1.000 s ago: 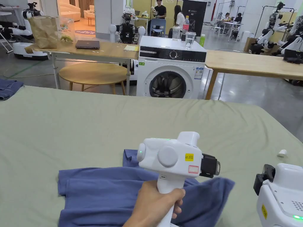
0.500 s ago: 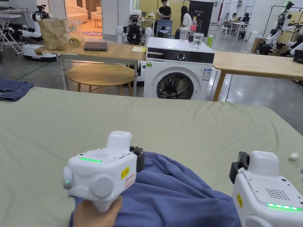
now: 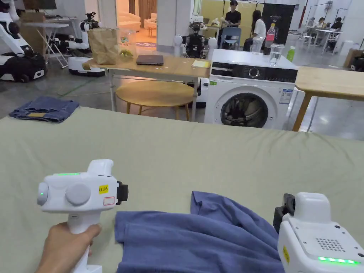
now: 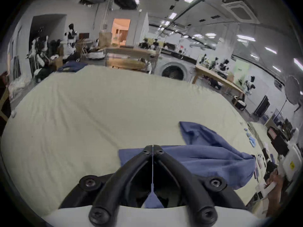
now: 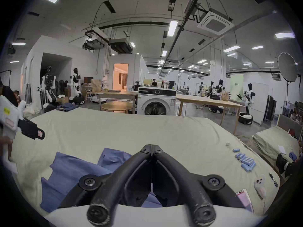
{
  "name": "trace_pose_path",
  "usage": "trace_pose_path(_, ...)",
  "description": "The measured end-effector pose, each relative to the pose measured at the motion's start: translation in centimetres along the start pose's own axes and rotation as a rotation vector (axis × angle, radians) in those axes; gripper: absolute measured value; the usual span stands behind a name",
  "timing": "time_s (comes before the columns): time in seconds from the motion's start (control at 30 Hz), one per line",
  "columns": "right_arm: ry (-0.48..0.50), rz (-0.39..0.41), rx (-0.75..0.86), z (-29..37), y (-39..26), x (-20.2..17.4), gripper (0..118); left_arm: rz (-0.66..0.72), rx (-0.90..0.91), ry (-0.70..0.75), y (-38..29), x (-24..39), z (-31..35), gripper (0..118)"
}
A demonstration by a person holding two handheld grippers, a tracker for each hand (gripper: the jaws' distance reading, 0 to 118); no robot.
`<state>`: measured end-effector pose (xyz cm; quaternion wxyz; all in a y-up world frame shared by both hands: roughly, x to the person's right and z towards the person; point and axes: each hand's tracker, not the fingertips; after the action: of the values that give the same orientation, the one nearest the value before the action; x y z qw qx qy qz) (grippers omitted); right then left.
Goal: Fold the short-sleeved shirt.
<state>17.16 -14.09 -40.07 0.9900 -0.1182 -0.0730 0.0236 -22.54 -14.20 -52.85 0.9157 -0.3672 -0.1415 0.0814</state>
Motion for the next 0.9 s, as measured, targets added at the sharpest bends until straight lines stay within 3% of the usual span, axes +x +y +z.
trace_pose_path(0.13,0.007,0.016,-0.024,-0.9,-0.5,-0.3,0,0.079,-0.125,0.006,2.2,-2.9,-3.7,0)
trace_pose_path(0.17,0.008,0.02,-0.029,-1.1,-0.6,-0.3,0,0.099,-0.156,0.007,2.5,-3.4,-4.7,12)
trace_pose_path(0.2,0.009,0.024,-0.034,-1.3,-0.8,-0.2,0,0.116,-0.182,0.0,2.7,-3.8,-5.6,33)
trace_pose_path(0.23,0.007,0.029,-0.041,-1.5,-1.0,-0.2,0,0.134,-0.218,-0.012,2.9,-4.3,-6.7,43)
trace_pose_path(0.33,0.002,0.042,-0.06,-2.0,-1.5,0.1,0,0.131,-0.295,0.013,2.7,-4.7,-9.5,53)
trace_pose_path(0.5,-0.013,0.045,-0.092,-2.6,-2.3,0.9,0,0.081,-0.476,0.122,1.3,-4.7,-14.6,53)
trace_pose_path(0.67,-0.031,0.052,-0.108,-2.8,-2.8,1.7,0,0.08,-0.43,0.133,1.0,-4.1,-14.3,52)
trace_pose_path(0.83,-0.037,0.042,-0.134,-3.4,-3.1,2.1,0,-0.006,-0.411,0.157,0.6,-3.6,-14.4,39)
trace_pose_path(0.87,-0.037,0.038,-0.138,-3.4,-3.1,2.1,0,-0.015,-0.407,0.151,0.6,-3.6,-14.3,33)
trace_pose_path(0.9,-0.037,0.036,-0.14,-3.4,-3.1,2.0,0,-0.023,-0.404,0.145,0.8,-3.7,-14.2,18)
